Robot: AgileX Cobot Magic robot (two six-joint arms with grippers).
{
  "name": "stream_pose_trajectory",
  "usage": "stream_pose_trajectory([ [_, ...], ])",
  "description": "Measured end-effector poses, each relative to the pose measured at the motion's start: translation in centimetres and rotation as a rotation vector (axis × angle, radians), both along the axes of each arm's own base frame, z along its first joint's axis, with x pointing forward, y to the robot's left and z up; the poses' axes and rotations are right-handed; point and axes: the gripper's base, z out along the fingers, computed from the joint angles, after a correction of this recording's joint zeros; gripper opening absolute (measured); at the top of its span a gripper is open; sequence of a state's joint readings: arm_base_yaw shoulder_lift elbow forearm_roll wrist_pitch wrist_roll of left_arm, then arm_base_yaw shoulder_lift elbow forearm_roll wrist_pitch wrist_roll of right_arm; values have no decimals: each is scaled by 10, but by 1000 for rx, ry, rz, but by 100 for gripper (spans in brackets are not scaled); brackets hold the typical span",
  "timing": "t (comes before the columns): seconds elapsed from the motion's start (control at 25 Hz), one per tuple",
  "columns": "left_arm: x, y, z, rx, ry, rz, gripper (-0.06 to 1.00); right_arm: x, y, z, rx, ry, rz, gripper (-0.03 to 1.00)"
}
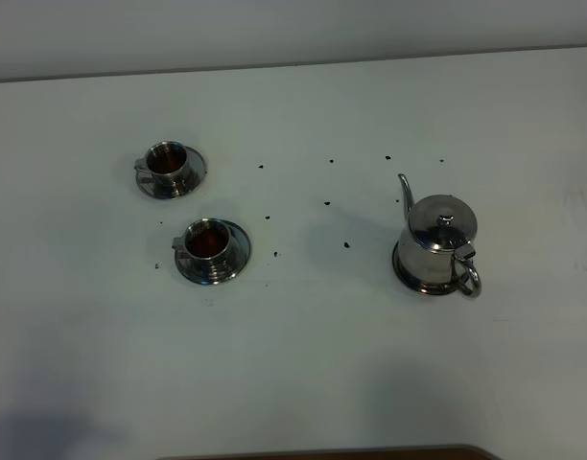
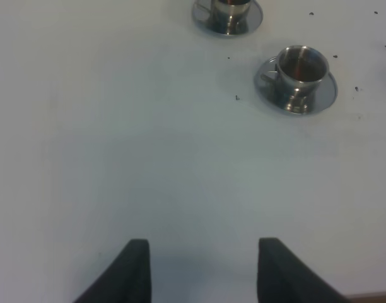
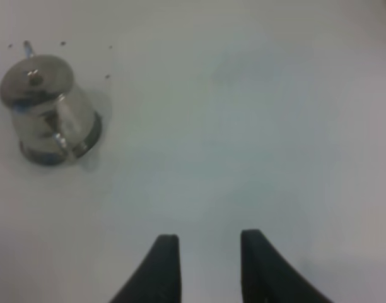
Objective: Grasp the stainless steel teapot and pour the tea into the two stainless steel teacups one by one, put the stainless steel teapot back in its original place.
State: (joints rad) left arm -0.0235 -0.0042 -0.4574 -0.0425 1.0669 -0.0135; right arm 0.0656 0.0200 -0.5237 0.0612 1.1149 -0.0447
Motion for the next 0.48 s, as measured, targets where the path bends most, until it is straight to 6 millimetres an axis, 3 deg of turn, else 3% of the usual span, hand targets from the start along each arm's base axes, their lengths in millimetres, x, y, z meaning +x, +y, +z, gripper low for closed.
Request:
stream_pose_trajectory([
  [0.48,0,0,0,0,0,0,45,-4,-3,0,-25,-27,-80,24],
])
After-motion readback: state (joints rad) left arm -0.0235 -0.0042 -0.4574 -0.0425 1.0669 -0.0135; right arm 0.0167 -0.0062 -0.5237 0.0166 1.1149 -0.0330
